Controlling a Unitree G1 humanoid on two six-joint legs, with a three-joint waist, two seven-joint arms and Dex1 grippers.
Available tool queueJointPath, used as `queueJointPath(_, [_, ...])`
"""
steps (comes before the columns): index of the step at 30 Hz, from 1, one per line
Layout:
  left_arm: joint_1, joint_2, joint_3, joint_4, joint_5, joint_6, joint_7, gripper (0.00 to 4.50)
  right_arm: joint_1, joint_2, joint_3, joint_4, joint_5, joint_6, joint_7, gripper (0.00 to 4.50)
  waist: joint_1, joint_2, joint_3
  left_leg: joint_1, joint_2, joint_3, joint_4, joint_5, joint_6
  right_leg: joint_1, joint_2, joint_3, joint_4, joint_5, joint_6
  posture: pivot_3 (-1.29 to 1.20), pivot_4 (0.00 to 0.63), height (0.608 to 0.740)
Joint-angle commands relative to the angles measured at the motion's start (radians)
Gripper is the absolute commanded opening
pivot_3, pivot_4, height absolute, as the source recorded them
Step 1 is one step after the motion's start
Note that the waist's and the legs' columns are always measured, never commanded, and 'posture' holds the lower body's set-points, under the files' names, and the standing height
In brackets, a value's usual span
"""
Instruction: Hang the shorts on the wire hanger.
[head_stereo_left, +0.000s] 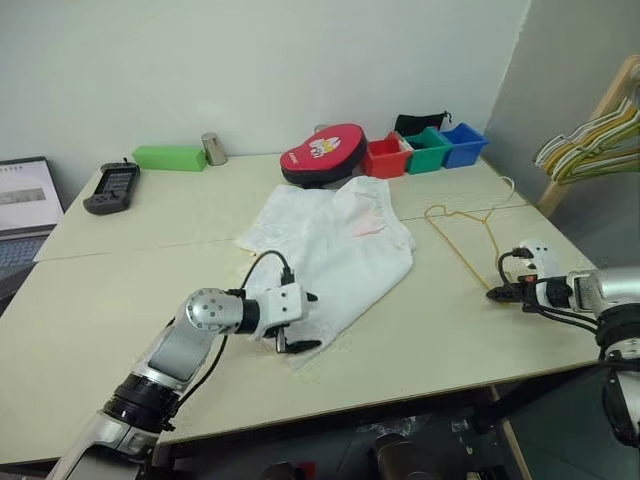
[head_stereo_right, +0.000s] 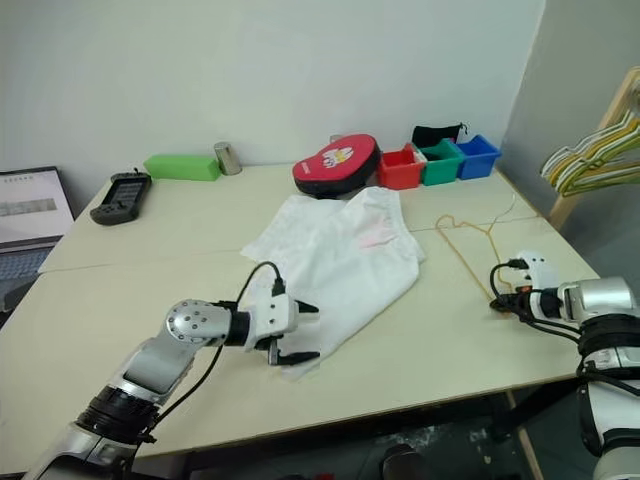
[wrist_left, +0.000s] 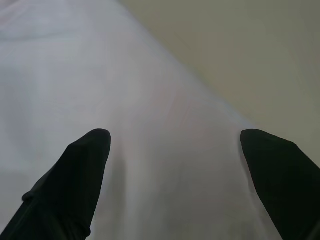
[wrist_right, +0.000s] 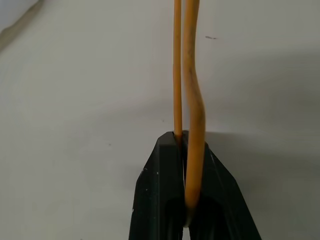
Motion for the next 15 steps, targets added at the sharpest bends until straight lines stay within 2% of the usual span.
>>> queueJointPath(1, [-0.004, 0.013, 0.031, -0.071, -0.069, 0.113, -0.034, 4.45, -0.018, -0.001, -0.027, -0.064, 0.023, 0.035, 0.014, 0.00, -0.004, 0.000, 0.000, 0.000, 0.000, -0.001, 0.000, 0.000, 0.000, 0.000, 0.000, 0.000, 0.000, 0.000, 0.000, -0.17, 0.045, 0.740])
queueJointPath(4, [-0.004, 0.034, 0.021, -0.066, -0.050, 0.112, -0.038, 4.45, -0.004, 0.004, -0.034, -0.092, 0.032, 0.058, 0.005, 0.00, -0.008, 0.000, 0.000, 0.000, 0.000, -0.001, 0.000, 0.000, 0.000, 0.000, 0.000, 0.000, 0.001, 0.000, 0.000, -0.18, 0.045, 0.740])
queueJointPath(8, [-0.003, 0.032, 0.037, -0.089, -0.090, 0.180, -0.041, 4.45, 0.010, 0.005, -0.041, -0.129, 0.040, 0.085, 0.000, 0.00, -0.008, 0.000, 0.000, 0.001, 0.000, 0.000, 0.000, 0.000, 0.000, 0.000, 0.000, 0.000, 0.000, 0.000, 0.000, -0.18, 0.046, 0.740])
queueJointPath(12, [0.010, 0.095, -0.009, -0.049, 0.006, 0.087, -0.039, 4.45, 0.024, -0.009, -0.040, -0.160, 0.047, 0.101, 0.003, 0.00, -0.010, 0.000, 0.000, 0.001, 0.000, -0.001, 0.000, 0.000, 0.000, 0.000, 0.000, 0.000, 0.000, 0.000, 0.000, -0.18, 0.043, 0.740])
queueJointPath(15, [0.010, 0.108, -0.026, -0.025, 0.032, 0.039, -0.044, 4.45, 0.024, -0.011, -0.042, -0.169, 0.054, 0.109, -0.001, 0.00, -0.011, 0.000, 0.000, 0.001, 0.000, 0.000, 0.000, 0.000, 0.000, 0.000, 0.000, 0.000, 0.000, 0.000, 0.000, -0.19, 0.036, 0.740])
